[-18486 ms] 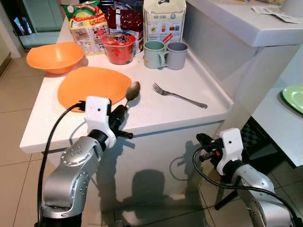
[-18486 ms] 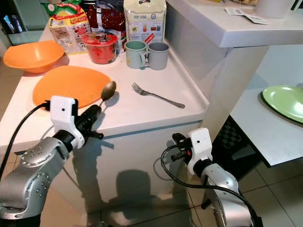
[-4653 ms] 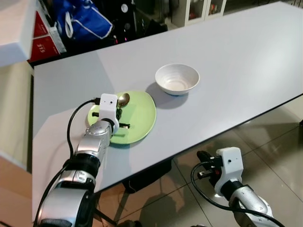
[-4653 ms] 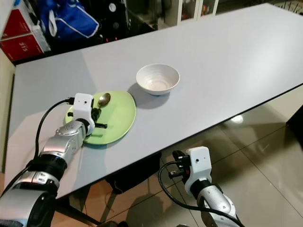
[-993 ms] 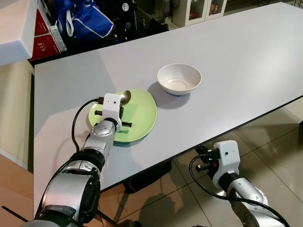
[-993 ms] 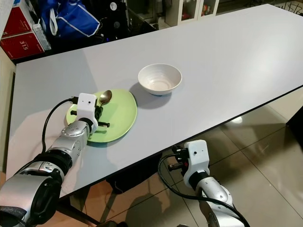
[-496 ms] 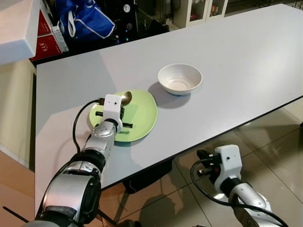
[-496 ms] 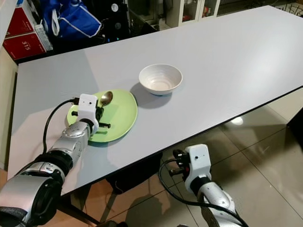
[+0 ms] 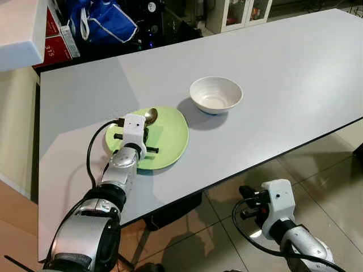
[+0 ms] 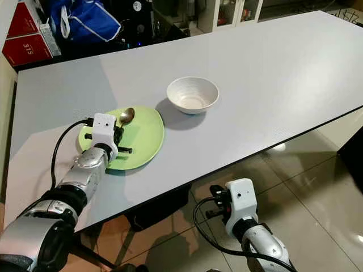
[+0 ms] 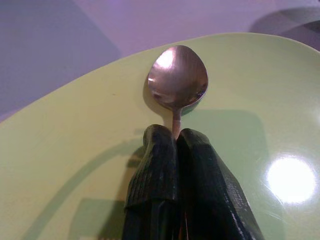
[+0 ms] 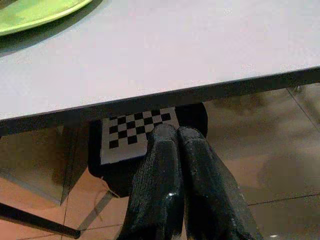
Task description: Setting the table
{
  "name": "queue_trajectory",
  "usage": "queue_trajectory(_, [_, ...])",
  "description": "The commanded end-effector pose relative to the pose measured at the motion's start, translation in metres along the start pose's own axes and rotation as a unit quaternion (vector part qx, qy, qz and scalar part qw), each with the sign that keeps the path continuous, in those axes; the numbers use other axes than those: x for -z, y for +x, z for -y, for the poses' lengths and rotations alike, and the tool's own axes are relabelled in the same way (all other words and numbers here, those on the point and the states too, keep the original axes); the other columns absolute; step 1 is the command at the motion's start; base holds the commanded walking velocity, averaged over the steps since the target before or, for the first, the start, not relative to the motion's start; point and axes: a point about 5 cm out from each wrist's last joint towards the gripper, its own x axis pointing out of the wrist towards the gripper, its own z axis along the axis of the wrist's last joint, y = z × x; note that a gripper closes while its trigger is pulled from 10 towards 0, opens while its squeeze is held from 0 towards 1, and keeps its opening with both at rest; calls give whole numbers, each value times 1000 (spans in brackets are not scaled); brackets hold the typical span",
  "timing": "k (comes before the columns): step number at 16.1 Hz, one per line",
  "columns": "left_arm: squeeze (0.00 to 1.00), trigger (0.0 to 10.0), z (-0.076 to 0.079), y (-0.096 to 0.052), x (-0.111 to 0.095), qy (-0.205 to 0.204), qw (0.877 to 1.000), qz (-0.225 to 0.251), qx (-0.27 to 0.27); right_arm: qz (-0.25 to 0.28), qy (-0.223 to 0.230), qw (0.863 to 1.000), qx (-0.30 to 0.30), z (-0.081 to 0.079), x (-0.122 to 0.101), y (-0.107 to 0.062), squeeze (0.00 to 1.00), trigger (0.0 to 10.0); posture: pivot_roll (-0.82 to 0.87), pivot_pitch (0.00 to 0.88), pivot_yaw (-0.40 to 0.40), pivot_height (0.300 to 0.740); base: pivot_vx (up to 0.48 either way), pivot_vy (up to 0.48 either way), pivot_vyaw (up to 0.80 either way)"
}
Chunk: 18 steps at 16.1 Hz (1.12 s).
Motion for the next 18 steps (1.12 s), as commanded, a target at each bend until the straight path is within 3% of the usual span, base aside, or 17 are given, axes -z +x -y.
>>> queue_trajectory(1, [0,0,5,-5,23,3,999,-45,4,2,2,1000,1,1,-2,-3,0,10000,-157,87,46,740,0,0,0])
queue_trajectory(7, [0,0,15,-8,30,-10,998,-57,19,-9,-4,1000,5,6,1,-11,0,10000,-178,80,34,740,0,0,0])
queue_trajectory(8, [0,10000,15,-8,27,-8,999,-51,19,-9,-5,1000,6,7,0,-11,0,10000,-182,77,33,740,0,0,0])
queue_trajectory(12, [0,10000,13,-12,8,-7,1000,-14,14,-16,-9,1000,8,11,1,-14,0,10000,-176,84,21,740,0,0,0])
queue_trajectory(16, [0,10000,6,-27,-22,-11,999,37,-2,-26,-16,1000,-4,14,2,-13,0,10000,-152,88,-9,740,0,0,0])
queue_trajectory(18, [0,10000,6,-27,-22,-11,999,37,-2,-26,-16,1000,-4,14,2,-13,0,10000,-152,88,-9,740,0,0,0])
